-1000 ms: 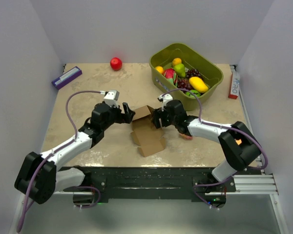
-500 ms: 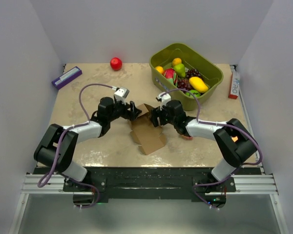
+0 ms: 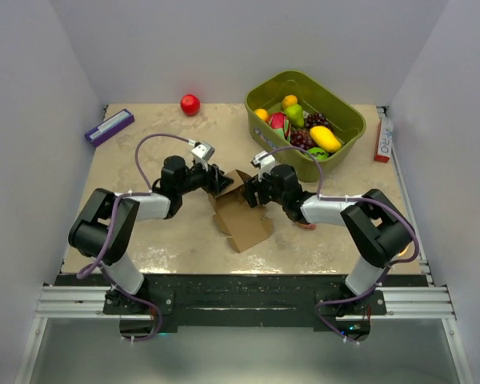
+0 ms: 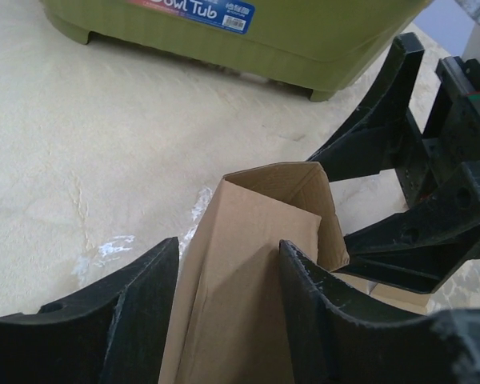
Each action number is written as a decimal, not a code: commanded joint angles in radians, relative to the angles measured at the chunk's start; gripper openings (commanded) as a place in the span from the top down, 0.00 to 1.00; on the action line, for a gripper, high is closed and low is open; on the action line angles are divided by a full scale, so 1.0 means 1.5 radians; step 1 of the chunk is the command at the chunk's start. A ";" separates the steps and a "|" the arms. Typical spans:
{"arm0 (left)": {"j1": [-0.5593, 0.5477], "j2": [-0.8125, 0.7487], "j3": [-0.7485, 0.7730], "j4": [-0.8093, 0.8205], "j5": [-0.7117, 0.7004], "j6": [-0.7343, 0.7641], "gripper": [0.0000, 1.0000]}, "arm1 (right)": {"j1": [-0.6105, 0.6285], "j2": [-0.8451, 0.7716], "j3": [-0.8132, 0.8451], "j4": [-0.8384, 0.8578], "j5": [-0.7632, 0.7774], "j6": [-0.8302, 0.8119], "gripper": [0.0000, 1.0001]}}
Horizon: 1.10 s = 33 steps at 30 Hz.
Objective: Fold the paper box
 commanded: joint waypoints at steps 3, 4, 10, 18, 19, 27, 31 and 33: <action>0.011 0.022 0.021 0.062 0.053 0.007 0.46 | 0.002 0.009 0.006 0.066 -0.046 -0.031 0.31; 0.011 0.023 0.021 0.063 0.053 0.006 0.47 | 0.003 0.012 0.007 0.069 -0.047 -0.036 0.31; 0.020 0.039 0.028 0.074 0.068 -0.006 0.50 | 0.007 0.026 0.016 0.090 -0.045 -0.059 0.31; 0.022 0.050 0.035 0.073 0.069 -0.019 0.52 | 0.026 0.035 0.024 0.097 -0.035 -0.085 0.41; 0.022 0.052 0.037 0.072 0.069 -0.023 0.53 | 0.028 0.035 0.024 0.098 -0.033 -0.085 0.42; 0.022 0.052 0.043 0.061 0.071 -0.043 0.55 | 0.048 0.046 0.026 0.111 0.021 -0.072 0.50; 0.022 0.058 0.047 0.059 0.078 -0.045 0.55 | 0.047 0.052 0.032 0.116 0.053 -0.068 0.54; 0.022 0.061 0.048 0.060 0.081 -0.047 0.55 | 0.047 0.059 0.035 0.121 0.053 -0.049 0.55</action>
